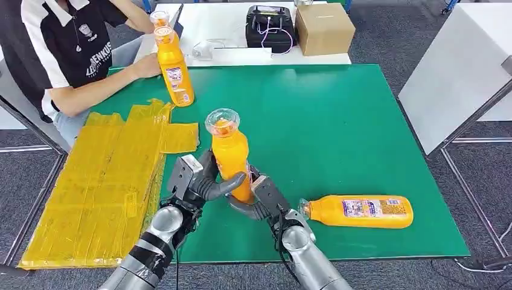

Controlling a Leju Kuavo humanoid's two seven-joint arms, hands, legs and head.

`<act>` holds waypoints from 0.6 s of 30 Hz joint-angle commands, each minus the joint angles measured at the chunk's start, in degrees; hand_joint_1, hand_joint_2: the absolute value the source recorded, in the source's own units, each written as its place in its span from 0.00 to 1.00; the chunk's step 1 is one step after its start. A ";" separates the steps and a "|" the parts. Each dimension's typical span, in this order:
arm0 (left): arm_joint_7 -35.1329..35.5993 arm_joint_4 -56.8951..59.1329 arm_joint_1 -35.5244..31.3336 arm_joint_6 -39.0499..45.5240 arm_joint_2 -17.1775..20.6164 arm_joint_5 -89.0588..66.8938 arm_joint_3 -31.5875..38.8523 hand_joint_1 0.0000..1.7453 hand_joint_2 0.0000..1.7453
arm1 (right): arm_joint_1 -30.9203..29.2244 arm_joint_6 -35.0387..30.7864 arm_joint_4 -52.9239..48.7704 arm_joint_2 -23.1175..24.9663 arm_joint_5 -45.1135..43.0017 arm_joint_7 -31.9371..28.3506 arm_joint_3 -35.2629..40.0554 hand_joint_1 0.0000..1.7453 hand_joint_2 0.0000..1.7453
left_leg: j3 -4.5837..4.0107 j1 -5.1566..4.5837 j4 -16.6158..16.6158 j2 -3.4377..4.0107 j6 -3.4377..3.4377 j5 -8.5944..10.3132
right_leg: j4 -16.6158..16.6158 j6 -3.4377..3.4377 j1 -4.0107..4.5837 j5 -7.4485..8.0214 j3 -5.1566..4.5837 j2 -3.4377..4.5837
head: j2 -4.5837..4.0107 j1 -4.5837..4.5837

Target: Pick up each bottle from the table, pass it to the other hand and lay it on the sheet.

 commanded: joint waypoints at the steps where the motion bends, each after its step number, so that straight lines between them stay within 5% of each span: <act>1: 0.07 4.47 -2.01 0.68 -0.27 0.11 1.12 1.00 1.00 | -1.99 -0.23 3.47 -1.27 0.06 -0.58 1.67 1.00 1.00 | 0.37 0.06 -0.07 0.11 -0.04 -0.11 | -0.16 -0.03 0.09 -0.07 0.42 0.01 | 0.00 0.00; 5: 0.02 4.45 -2.26 0.72 -0.47 0.36 1.11 1.00 1.00 | -2.23 -0.24 2.55 -1.66 0.97 -0.81 2.60 1.00 1.00 | 0.23 0.03 -0.04 0.09 -0.02 -0.07 | -0.10 -0.02 0.04 -0.04 0.26 0.02 | 0.00 -0.02; 6: -0.14 4.14 -2.31 1.20 -0.35 0.02 0.99 1.00 1.00 | -1.83 -0.52 1.29 -1.75 0.96 -0.84 2.50 0.39 1.00 | 0.35 0.03 -0.05 0.12 -0.03 -0.11 | -0.12 -0.03 0.05 -0.07 0.38 0.02 | 0.00 0.00; 7: -0.27 3.92 -2.31 1.73 -0.29 -0.33 1.01 1.00 1.00 | -1.56 -0.69 0.41 -1.86 0.95 -1.15 2.42 0.19 1.00 | 0.25 0.04 -0.02 0.09 -0.03 -0.09 | -0.09 -0.02 0.06 -0.06 0.29 0.00 | 0.00 0.02; 8: -0.25 3.71 -2.48 1.65 -0.22 -0.25 1.11 1.00 1.00 | -1.50 -0.72 -0.13 -1.89 0.96 -0.95 2.40 0.19 1.00 | 0.31 0.07 -0.02 0.09 -0.03 -0.11 | -0.11 -0.03 0.08 -0.07 0.37 -0.01 | 0.00 0.00; 9: -0.18 3.00 -2.20 2.73 -0.02 -0.80 1.20 1.00 1.00 | -0.27 -0.99 -2.96 -2.23 0.96 -0.98 2.28 0.00 1.00 | 0.47 0.09 -0.02 0.13 -0.04 -0.16 | -0.16 -0.03 0.12 -0.11 0.55 0.00 | 0.00 0.00; 11: -0.26 2.14 -2.29 3.89 0.50 -1.56 1.69 1.00 1.00 | 0.66 -1.29 -5.73 -2.65 0.94 -1.03 2.03 0.00 1.00 | 0.27 0.03 -0.02 0.07 -0.03 -0.09 | -0.09 -0.02 0.05 -0.08 0.31 -0.02 | 0.00 0.00; 12: -0.32 1.09 -2.02 7.06 0.73 -4.39 1.70 1.00 1.00 | 1.89 -1.60 -8.56 -2.94 0.96 -0.77 1.84 0.00 0.00 | 0.12 0.02 -0.02 0.03 -0.02 -0.04 | -0.05 -0.01 0.03 -0.04 0.15 -0.04 | 0.00 0.00; 14: -0.02 -1.26 -2.03 17.62 1.54 -15.02 2.18 1.00 1.00 | 3.82 -3.33 -13.87 -3.66 2.07 -1.13 1.67 0.00 0.00 | 0.12 0.02 -0.01 0.00 -0.02 -0.04 | -0.05 -0.01 0.03 -0.05 0.16 -0.05 | 0.00 0.02; 17: 0.62 -2.65 -1.92 16.86 1.67 -15.67 3.36 1.00 1.00 | 4.82 -3.33 -16.55 -4.04 2.40 -0.20 1.70 0.00 0.00 | 0.24 0.08 0.03 0.08 -0.04 -0.13 | -0.08 -0.03 0.10 -0.10 0.31 -0.02 | 0.00 0.00; 18: 1.19 -3.23 -2.15 23.20 2.36 -23.34 2.84 1.00 1.00 | 5.25 -3.65 -18.18 -4.39 3.06 -0.96 2.05 0.00 0.00 | 0.23 0.05 0.00 0.06 -0.04 -0.11 | -0.07 -0.03 0.07 -0.09 0.28 -0.02 | 0.00 0.02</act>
